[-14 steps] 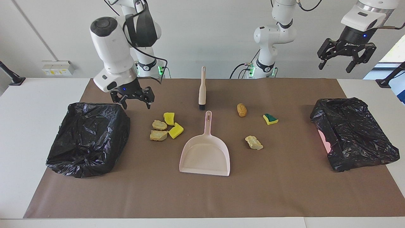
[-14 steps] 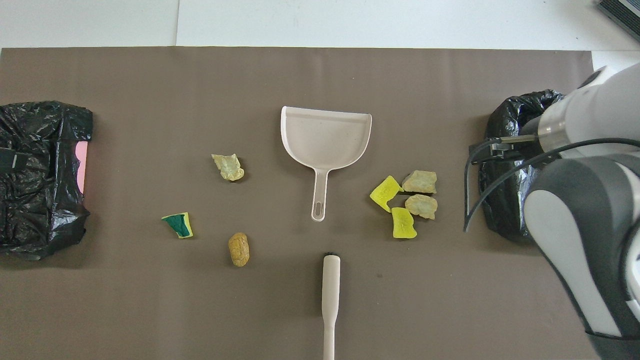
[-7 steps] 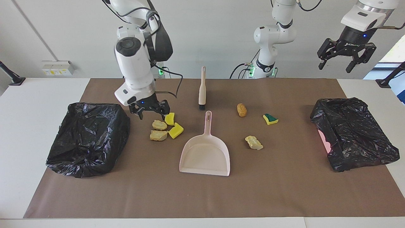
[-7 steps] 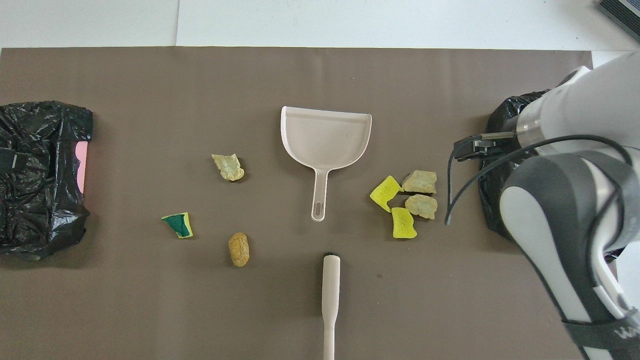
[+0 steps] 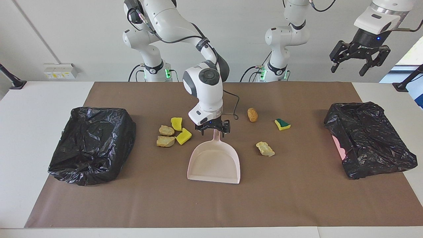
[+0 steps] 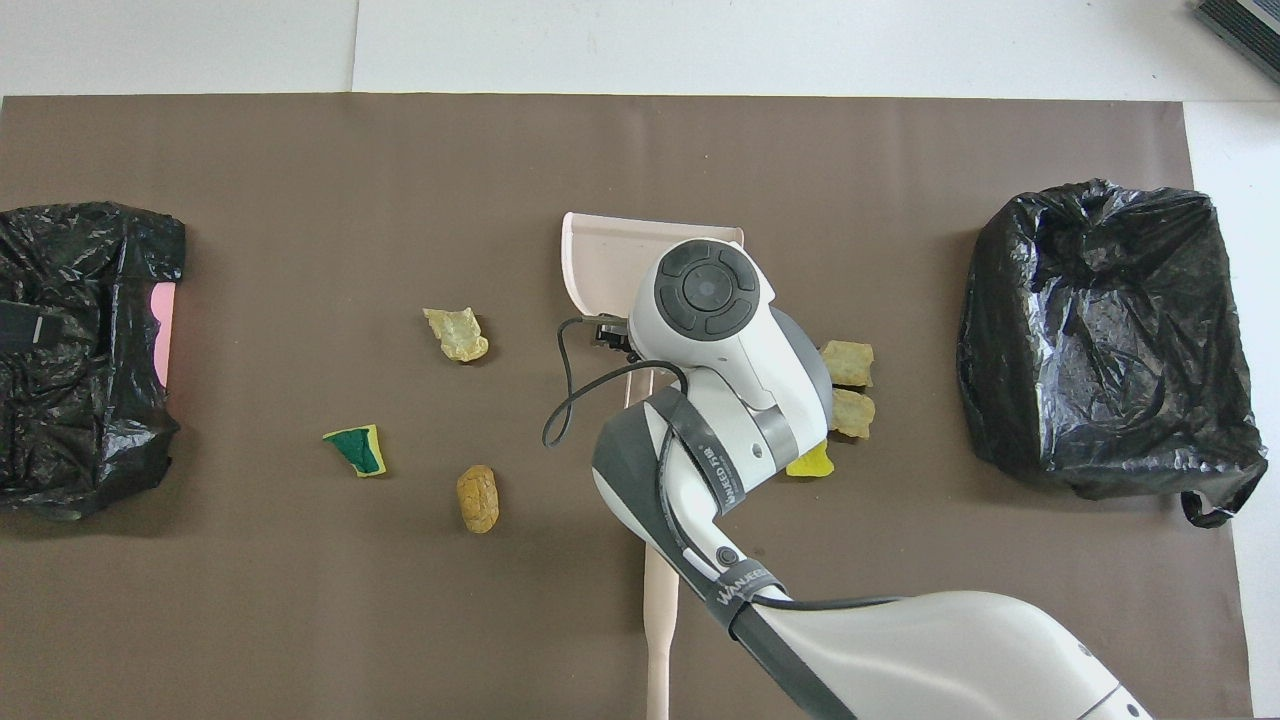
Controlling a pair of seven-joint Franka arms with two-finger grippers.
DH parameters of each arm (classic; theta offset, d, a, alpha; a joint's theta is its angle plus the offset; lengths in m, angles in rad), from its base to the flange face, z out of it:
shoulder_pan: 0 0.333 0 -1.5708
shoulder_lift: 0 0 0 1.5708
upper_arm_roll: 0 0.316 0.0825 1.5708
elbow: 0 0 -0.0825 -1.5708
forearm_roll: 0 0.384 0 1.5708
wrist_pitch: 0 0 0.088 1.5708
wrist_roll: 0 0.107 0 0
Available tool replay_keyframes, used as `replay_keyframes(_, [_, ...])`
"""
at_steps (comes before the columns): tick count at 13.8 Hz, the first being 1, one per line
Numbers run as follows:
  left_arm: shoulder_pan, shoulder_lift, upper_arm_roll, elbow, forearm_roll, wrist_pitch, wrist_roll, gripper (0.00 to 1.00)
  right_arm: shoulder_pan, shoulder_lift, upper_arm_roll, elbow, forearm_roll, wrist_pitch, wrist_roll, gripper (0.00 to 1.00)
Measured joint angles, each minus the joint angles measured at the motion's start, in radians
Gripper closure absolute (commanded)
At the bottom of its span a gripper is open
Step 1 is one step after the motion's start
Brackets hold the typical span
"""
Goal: Sweep and dump trash in bin
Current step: 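Reach the right gripper to the beige dustpan handle and grasp it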
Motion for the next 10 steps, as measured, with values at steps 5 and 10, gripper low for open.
replay_keyframes(5, [-0.006, -0.107, -0.051, -0.184, 0.000, 0.007, -0.003, 0.00, 0.009, 0.001, 0.013, -0.025, 0.000, -0.030, -0.007, 0.52])
replay_keyframes(10, [-0.091, -0.225, -0.065, -0.426, -0.001, 0.096, -0.062, 0.00, 0.010, -0.001, 0.014, -0.027, 0.001, -0.042, -0.008, 1.00])
